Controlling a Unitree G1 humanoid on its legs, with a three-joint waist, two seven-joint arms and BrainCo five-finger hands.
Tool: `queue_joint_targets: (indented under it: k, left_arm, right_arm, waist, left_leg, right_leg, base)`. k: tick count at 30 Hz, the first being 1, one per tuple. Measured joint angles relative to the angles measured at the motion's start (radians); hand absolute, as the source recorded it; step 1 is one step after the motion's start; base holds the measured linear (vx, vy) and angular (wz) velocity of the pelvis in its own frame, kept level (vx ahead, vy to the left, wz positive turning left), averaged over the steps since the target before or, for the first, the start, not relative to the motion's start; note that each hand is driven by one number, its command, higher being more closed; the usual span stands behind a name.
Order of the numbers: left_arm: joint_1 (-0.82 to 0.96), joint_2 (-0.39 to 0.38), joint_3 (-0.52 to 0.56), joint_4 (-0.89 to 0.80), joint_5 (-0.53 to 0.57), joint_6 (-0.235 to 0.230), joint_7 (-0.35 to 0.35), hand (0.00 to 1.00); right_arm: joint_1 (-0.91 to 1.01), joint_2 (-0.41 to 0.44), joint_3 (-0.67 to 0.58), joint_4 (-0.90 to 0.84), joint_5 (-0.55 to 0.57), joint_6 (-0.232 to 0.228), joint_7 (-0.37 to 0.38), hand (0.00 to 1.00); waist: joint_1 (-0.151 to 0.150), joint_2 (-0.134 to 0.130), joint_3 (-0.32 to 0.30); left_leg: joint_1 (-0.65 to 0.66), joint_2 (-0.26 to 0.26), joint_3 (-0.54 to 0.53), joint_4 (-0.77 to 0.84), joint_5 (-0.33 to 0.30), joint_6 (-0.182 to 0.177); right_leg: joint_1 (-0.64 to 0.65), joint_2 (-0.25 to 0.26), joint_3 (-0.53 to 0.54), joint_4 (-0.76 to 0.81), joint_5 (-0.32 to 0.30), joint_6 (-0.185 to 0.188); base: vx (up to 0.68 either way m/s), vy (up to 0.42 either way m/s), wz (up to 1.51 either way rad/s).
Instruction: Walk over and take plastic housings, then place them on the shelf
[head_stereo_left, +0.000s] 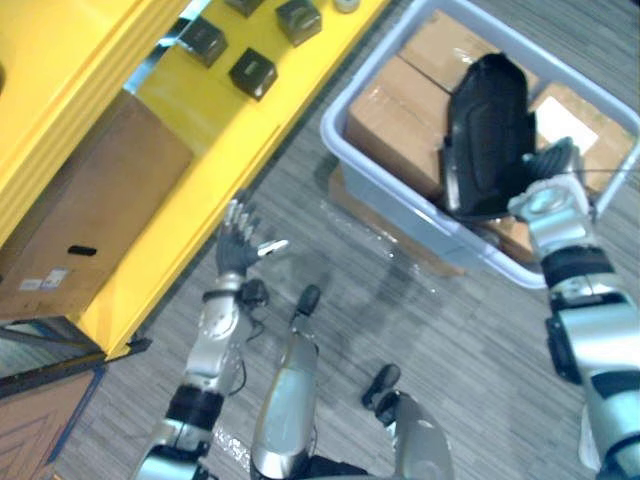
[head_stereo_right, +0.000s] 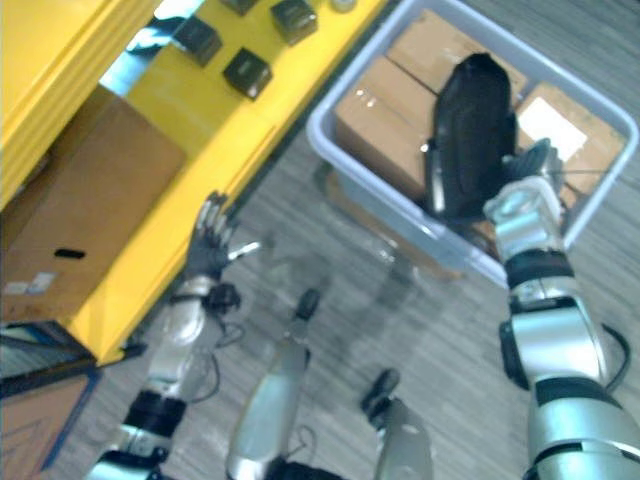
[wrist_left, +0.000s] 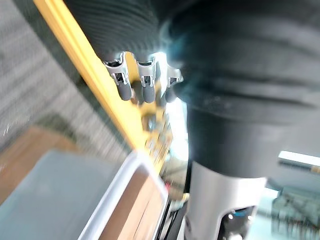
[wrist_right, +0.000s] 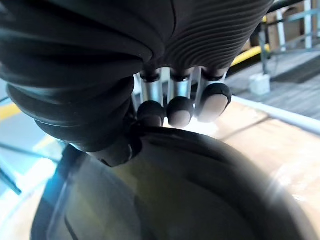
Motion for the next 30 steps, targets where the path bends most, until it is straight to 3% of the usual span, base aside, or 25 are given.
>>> queue_joint_targets:
  k: [3,9,13,15,22,25,30]
  left_arm:
    - [-0.052,-0.025,-0.030,0.079,-0.015,0.028,0.020,0.00]
    - [-0.097,-0.042,-0.029,0.170,-0.086,0.026,0.062,0.00]
    - [-0.174,-0.036,-0.019,0.212,-0.086,0.028,0.095,0.00]
    - [-0.209,-0.036,-0.019,0.221,-0.085,0.032,0.108,0.00]
    - [-0.278,-0.034,-0.018,0.325,-0.086,0.068,0.149,0.00]
    - [-0.280,-0.022,-0.013,0.350,-0.092,0.069,0.147,0.00]
    - [-0.318,-0.016,0.002,0.363,-0.252,0.076,0.109,0.00]
  right_arm:
    - [-0.004,0.033,-0.003,-0.001,-0.026,-0.049,-0.085,1.00]
    - [-0.004,0.068,-0.041,-0.089,-0.082,-0.154,-0.237,1.00]
    - [-0.004,0.097,-0.062,-0.173,-0.110,-0.213,-0.303,1.00]
    - [-0.004,0.112,-0.069,-0.196,-0.115,-0.220,-0.329,1.00]
    - [0.000,0.172,-0.060,-0.273,-0.152,-0.261,-0.363,1.00]
    - [0.006,0.204,-0.044,-0.318,-0.195,-0.292,-0.371,1.00]
    - [0.022,0.234,0.000,-0.379,-0.268,-0.368,-0.372,1.00]
  waist:
    - [-0.021,-0.010,-0.002]
    - [-0.047,-0.018,0.001]
    - [-0.071,-0.053,0.000]
    - [-0.076,-0.066,-0.002]
    - [-0.109,-0.080,-0.001]
    - [-0.116,-0.102,-0.003]
    - [-0.119,-0.114,-0.003]
  left_leg:
    - [0.000,0.002,0.006,-0.018,0.013,-0.001]
    - [0.026,0.006,0.028,-0.045,0.024,0.000]
    - [0.035,0.007,0.036,-0.043,0.024,-0.001]
    - [0.035,0.009,0.041,-0.041,0.024,-0.001]
    - [0.039,0.036,0.125,-0.040,0.027,0.024]
    - [0.054,0.040,0.150,-0.040,0.025,0.024]
    - [0.055,0.043,0.167,-0.042,0.032,0.032]
  right_leg:
    - [-0.011,0.000,0.005,0.000,0.005,0.000]
    - [-0.011,-0.002,0.024,0.005,0.006,0.000]
    - [-0.009,0.000,0.031,0.012,0.006,0.000]
    - [-0.009,0.000,0.034,0.012,0.009,-0.001]
    - [0.009,0.003,0.048,-0.014,0.042,0.004]
    - [0.027,0.006,0.053,-0.033,0.052,0.006]
    - [0.030,0.008,0.057,-0.049,0.068,0.008]
  base:
    - [0.00,-0.008,-0.06]
    - [0.01,-0.022,-0.07]
    - [0.01,-0.016,-0.03]
    - [0.00,-0.011,-0.04]
    - [-0.03,0.015,-0.03]
    - [-0.02,0.006,-0.01]
    - [-0.01,0.000,-0.03]
